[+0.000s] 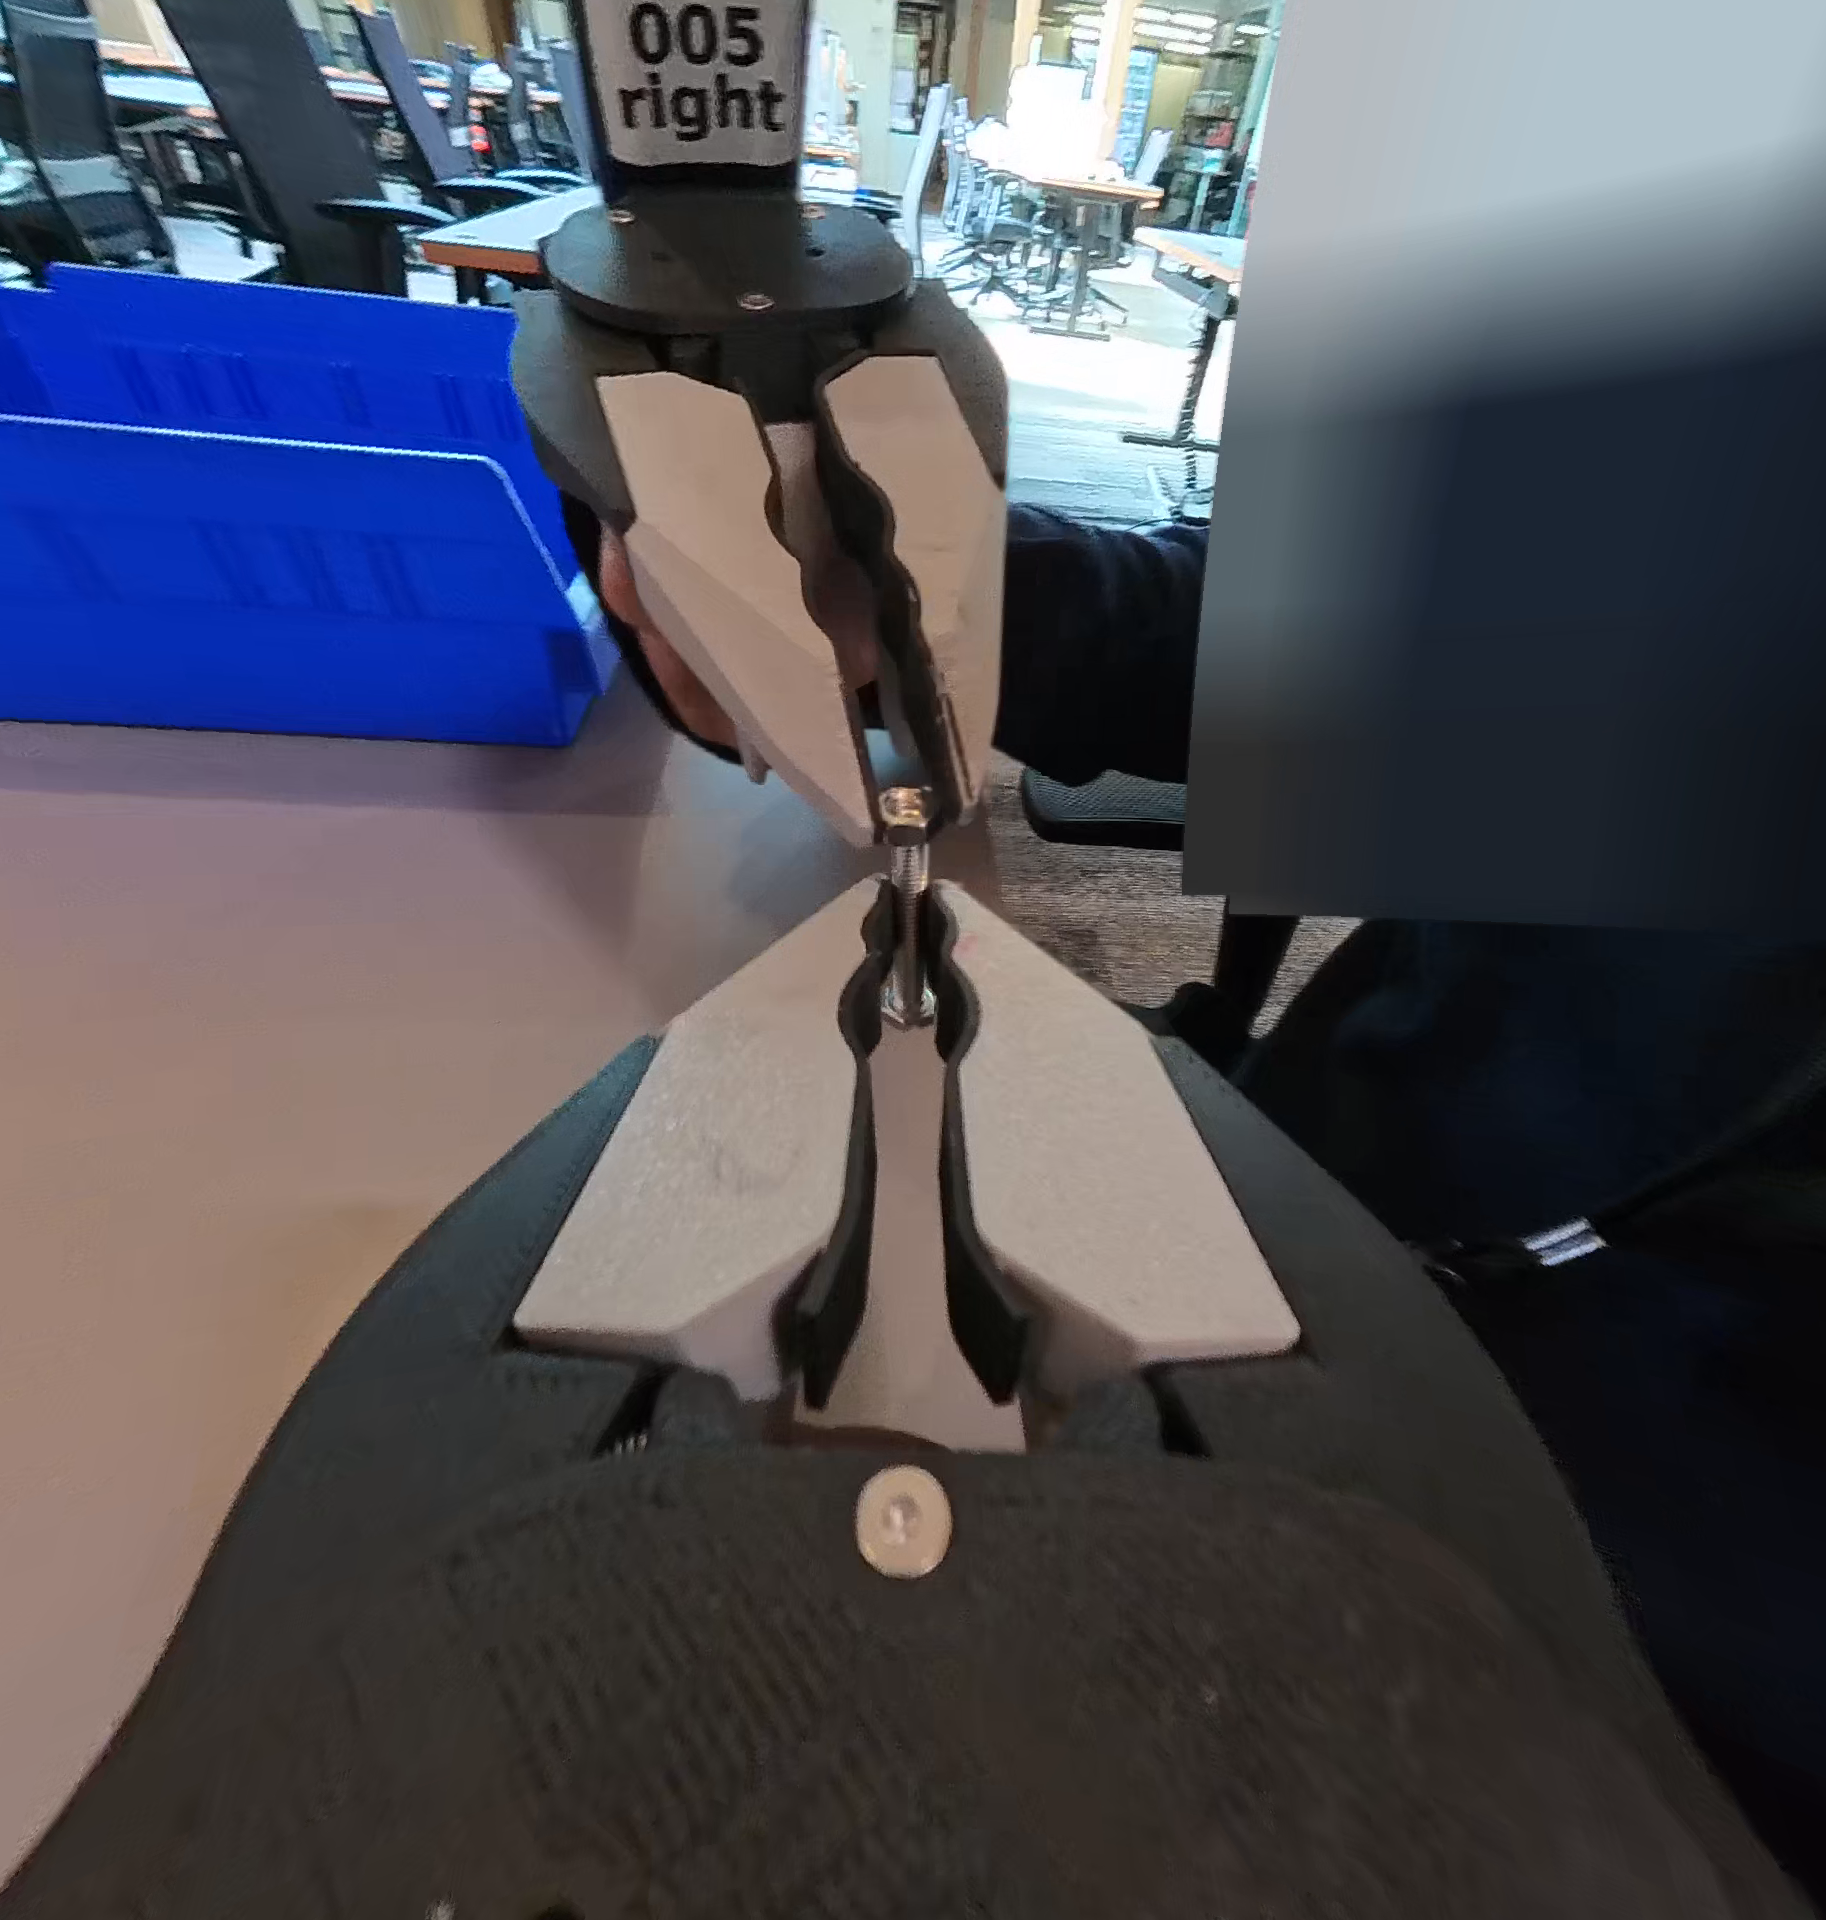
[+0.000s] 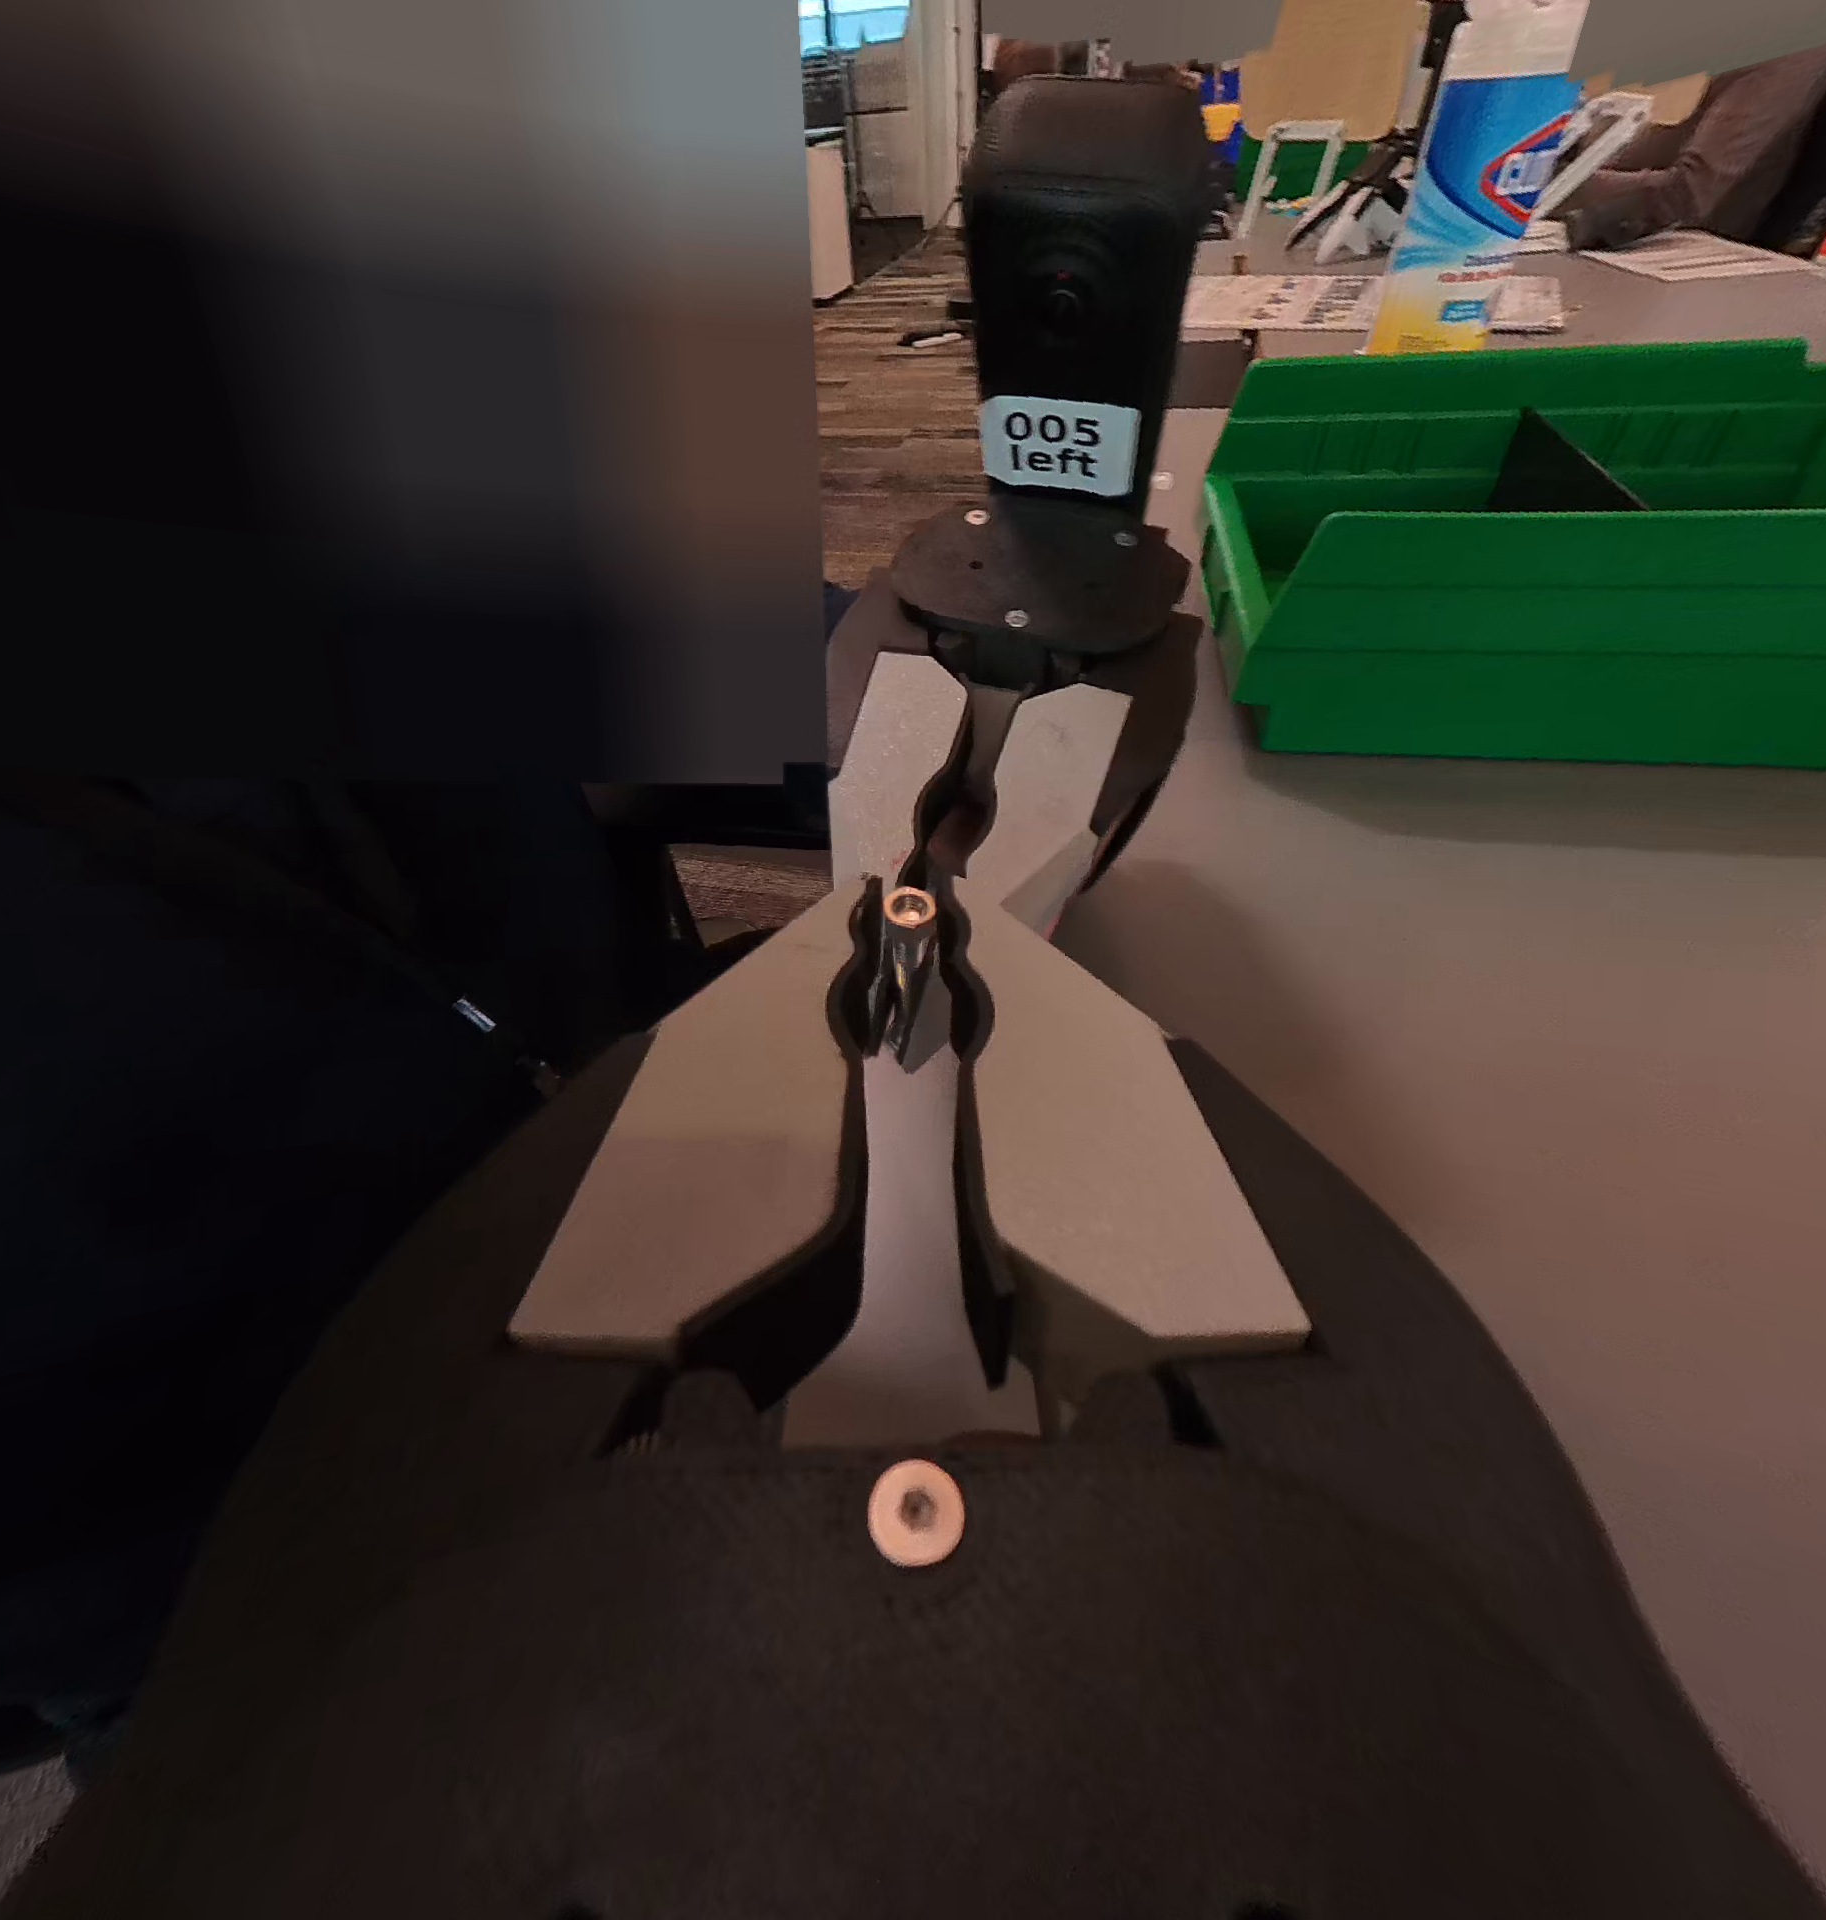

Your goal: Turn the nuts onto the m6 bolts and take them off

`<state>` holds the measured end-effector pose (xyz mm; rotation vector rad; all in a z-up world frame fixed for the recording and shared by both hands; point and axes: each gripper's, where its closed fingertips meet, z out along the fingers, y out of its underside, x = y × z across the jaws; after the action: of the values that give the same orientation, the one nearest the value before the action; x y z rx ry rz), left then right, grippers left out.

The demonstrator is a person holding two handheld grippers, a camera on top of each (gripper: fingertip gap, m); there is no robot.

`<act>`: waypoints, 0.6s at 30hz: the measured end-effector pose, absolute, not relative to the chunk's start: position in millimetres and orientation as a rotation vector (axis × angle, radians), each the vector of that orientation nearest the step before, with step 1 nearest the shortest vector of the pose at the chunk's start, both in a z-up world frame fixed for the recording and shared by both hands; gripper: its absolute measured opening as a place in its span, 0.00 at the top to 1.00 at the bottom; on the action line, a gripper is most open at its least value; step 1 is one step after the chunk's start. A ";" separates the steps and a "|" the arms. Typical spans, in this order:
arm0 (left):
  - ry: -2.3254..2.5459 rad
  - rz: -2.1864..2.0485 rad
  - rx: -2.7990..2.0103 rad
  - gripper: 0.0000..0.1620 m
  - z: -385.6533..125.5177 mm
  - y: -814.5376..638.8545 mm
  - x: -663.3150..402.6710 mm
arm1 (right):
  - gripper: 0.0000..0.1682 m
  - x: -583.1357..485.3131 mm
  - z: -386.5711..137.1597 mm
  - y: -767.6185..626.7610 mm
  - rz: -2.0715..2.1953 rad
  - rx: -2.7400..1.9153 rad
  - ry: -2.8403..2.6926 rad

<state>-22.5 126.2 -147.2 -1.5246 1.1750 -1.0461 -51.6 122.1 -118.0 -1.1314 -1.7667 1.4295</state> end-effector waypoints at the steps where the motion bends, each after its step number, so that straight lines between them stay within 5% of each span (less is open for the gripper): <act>1: 1.156 -1.023 -1.535 0.99 -147.5 129.8 -23.2 | 0.96 -52.2 -118.3 125.2 1.414 -1.152 -1.746; 18: 0.858 -0.562 -1.698 0.99 -156.7 177.5 -37.4 | 0.96 -62.2 -127.0 165.8 1.188 -1.428 -1.465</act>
<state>-37.4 177.5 -156.7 -1.6985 0.8584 -0.5624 -62.2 165.8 -127.0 -1.4284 -1.4648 1.1881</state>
